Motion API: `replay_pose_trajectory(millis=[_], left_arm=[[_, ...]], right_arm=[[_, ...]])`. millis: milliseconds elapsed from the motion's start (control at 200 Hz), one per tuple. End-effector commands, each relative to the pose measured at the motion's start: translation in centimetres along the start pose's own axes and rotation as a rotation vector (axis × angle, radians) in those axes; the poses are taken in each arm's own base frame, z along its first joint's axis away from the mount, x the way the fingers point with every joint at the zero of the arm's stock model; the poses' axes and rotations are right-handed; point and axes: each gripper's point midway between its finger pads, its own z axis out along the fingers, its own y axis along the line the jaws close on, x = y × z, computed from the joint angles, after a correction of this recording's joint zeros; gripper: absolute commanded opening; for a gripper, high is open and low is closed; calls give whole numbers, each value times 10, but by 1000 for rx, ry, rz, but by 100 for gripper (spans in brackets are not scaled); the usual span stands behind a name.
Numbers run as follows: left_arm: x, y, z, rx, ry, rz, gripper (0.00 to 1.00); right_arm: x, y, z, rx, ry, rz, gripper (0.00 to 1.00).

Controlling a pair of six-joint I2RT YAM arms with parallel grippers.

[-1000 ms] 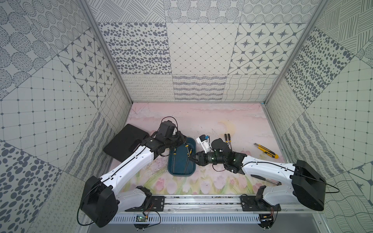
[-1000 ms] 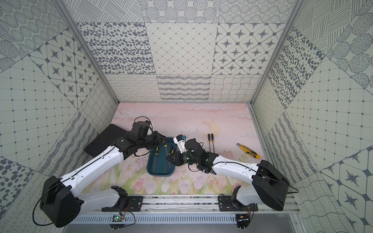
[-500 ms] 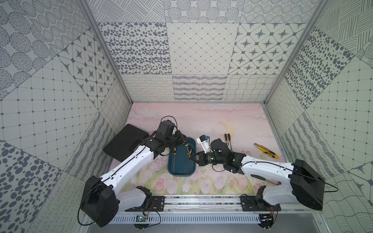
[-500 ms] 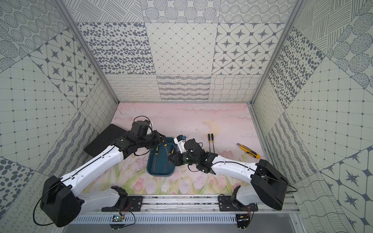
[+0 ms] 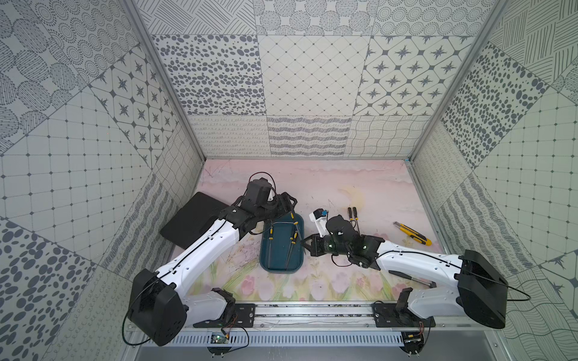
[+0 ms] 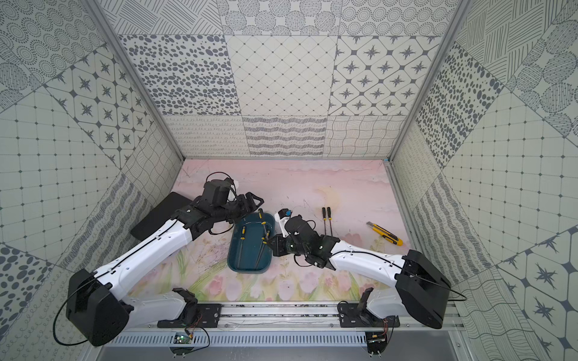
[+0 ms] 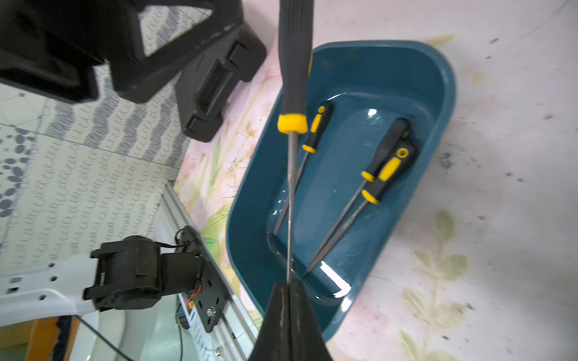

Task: Take the file tool out of the storage box
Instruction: Pick up the file tool from the storage box, then place the file tool at the center of the board.

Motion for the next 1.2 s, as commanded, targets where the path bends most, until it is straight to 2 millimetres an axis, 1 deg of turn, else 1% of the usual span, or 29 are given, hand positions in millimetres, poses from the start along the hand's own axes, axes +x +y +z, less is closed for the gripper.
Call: replay_pose_trajectory(millis=[0,20,30,35,85,125,175,270,335,545,660,821,981,1196], left_arm=[[-7,-5,-7,-30,10,95,97],[-7,-5,-8,-37,13,109,98],[-4,-1,-8,-55,29,111,99],[-3,-1,-8,-60,33,112,99],[1,5,-9,-90,59,134,99],[4,8,-9,-104,72,151,99],[8,14,-10,-119,82,163,99],[13,20,-14,-130,91,173,99],[17,23,-16,-134,99,176,99],[32,31,-24,-117,122,193,99],[38,36,-29,-125,131,205,99],[39,37,-36,-125,117,208,99],[37,36,-33,-116,103,196,99],[41,37,-28,-114,121,184,99]], right_arm=[[-20,-33,-24,253,-77,-55,0],[-21,-44,-29,319,-87,-57,0],[-22,-46,-30,334,-91,-57,0],[-22,-51,-32,360,-92,-57,0],[-22,-70,-40,474,-98,-65,0],[-21,-83,-46,541,-92,-69,0],[-20,-94,-50,588,-89,-68,0],[-20,-110,-53,632,-80,-50,0],[-21,-126,-55,662,-70,-25,0],[-18,-171,-55,718,-10,28,0],[-14,-193,-53,736,20,49,0],[-10,-208,-43,709,54,58,0],[-8,-216,-33,702,91,45,0],[-10,-227,-31,731,110,51,0]])
